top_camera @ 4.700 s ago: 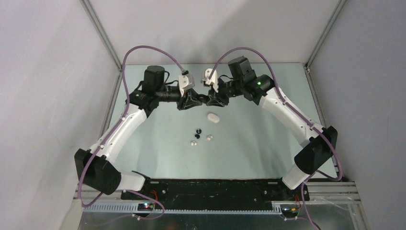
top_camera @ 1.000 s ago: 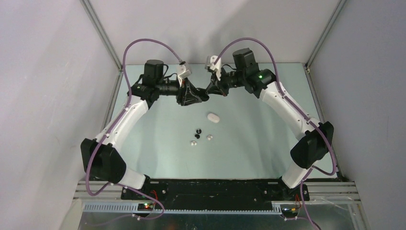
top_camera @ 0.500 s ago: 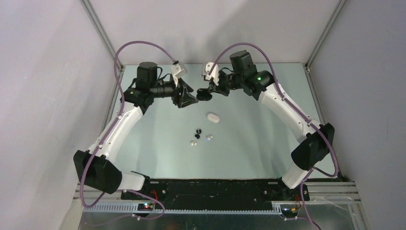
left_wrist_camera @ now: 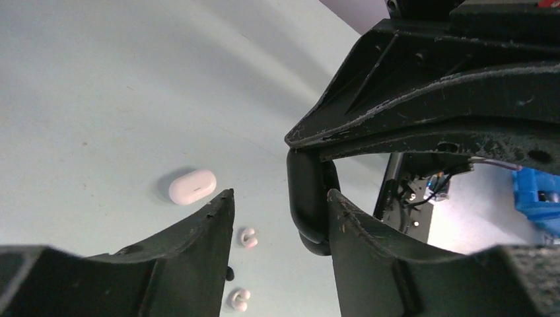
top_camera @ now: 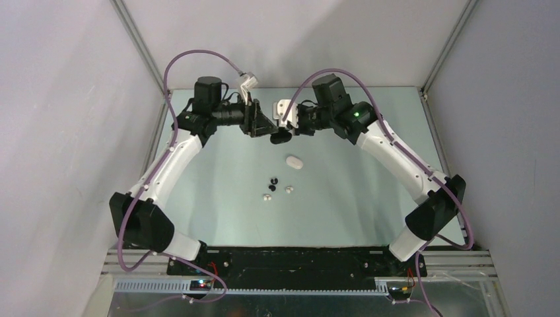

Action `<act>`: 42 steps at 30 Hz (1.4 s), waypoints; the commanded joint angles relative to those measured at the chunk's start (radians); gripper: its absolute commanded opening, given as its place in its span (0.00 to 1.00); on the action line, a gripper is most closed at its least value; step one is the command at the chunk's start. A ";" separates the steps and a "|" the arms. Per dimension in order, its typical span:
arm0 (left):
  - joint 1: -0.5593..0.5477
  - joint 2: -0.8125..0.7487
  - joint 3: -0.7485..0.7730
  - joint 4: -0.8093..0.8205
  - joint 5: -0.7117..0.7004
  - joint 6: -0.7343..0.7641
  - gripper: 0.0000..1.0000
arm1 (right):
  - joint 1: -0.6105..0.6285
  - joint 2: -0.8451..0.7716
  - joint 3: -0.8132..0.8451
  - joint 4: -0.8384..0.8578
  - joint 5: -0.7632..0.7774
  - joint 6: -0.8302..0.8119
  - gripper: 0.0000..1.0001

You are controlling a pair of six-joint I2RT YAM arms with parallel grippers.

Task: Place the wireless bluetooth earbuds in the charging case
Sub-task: Pass from the right arm to the left

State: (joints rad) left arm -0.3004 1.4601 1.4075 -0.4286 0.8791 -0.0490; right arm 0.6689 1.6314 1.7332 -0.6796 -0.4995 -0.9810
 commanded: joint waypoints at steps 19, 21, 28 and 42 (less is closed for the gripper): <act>0.004 0.029 0.041 0.023 0.093 -0.063 0.02 | 0.040 -0.056 -0.027 0.039 0.046 -0.022 0.00; 0.004 0.026 0.041 0.023 0.086 -0.052 0.00 | 0.040 -0.056 -0.030 0.044 0.048 -0.017 0.00; 0.004 -0.007 0.032 0.023 0.043 0.032 0.00 | 0.040 -0.067 -0.036 0.070 0.054 0.033 0.03; 0.003 -0.087 -0.015 0.022 -0.048 0.266 0.00 | -0.049 -0.071 0.063 0.137 -0.113 0.309 0.20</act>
State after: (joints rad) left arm -0.3019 1.4178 1.4040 -0.4282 0.8730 0.1345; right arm 0.6559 1.6142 1.7309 -0.5964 -0.5076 -0.8028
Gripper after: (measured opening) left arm 0.161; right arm 0.189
